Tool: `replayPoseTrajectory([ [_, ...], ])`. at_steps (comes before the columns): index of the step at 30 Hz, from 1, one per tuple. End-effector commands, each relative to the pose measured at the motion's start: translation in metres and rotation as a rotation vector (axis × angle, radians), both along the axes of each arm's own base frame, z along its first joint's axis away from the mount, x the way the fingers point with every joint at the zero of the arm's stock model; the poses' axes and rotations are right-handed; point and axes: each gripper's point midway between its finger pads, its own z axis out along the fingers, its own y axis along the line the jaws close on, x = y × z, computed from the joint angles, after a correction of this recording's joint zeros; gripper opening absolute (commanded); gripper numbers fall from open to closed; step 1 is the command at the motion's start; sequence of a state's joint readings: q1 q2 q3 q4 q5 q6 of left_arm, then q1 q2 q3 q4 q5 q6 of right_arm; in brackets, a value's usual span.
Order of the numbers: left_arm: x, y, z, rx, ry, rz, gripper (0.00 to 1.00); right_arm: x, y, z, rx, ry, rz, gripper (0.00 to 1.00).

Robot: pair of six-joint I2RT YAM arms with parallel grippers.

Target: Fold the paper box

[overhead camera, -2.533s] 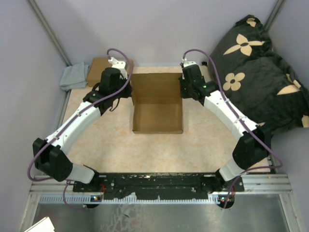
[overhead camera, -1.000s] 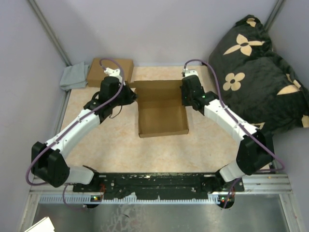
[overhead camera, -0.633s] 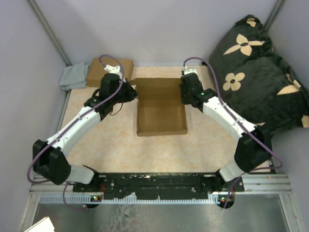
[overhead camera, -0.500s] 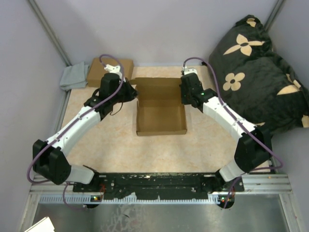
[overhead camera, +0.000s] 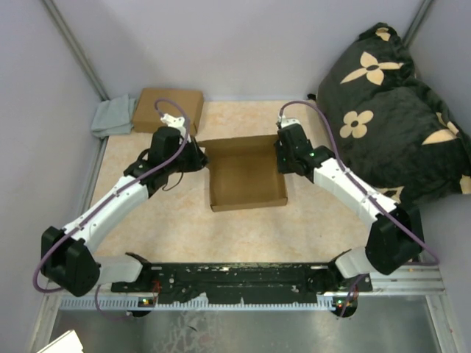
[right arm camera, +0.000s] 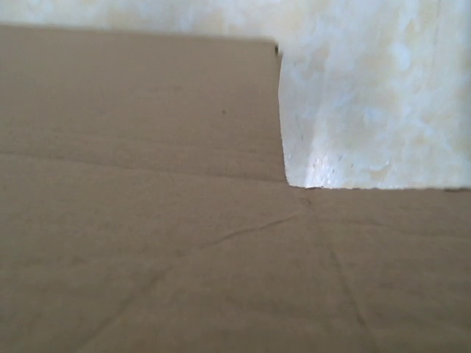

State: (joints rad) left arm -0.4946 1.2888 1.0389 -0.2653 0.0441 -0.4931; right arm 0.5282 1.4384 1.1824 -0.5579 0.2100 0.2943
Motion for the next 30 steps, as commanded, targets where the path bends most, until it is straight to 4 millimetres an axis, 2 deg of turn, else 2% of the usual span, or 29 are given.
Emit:
replayPoseTrajectory([
  [1,-0.026,-0.005,-0.009,-0.003,0.045,-0.065,0.22,-0.032,0.0,0.002,0.054,0.036,0.028,0.3],
  [5,-0.042,-0.007,-0.017,0.026,0.096,-0.098,0.28,-0.064,0.0,-0.005,0.099,0.1,0.081,0.38],
  [13,-0.09,0.005,-0.024,0.025,0.163,-0.112,0.39,-0.12,-0.006,0.005,0.225,0.127,0.141,0.47],
  [20,-0.126,0.025,-0.009,-0.084,0.087,-0.075,0.41,-0.164,-0.004,-0.002,0.384,0.13,0.182,0.49],
  [25,-0.127,0.028,0.002,-0.146,-0.001,-0.065,0.41,-0.166,-0.004,0.028,0.471,0.013,0.182,0.5],
  [30,-0.11,0.018,-0.002,-0.125,-0.015,-0.074,0.41,-0.153,0.002,0.029,0.477,0.003,0.172,0.5],
])
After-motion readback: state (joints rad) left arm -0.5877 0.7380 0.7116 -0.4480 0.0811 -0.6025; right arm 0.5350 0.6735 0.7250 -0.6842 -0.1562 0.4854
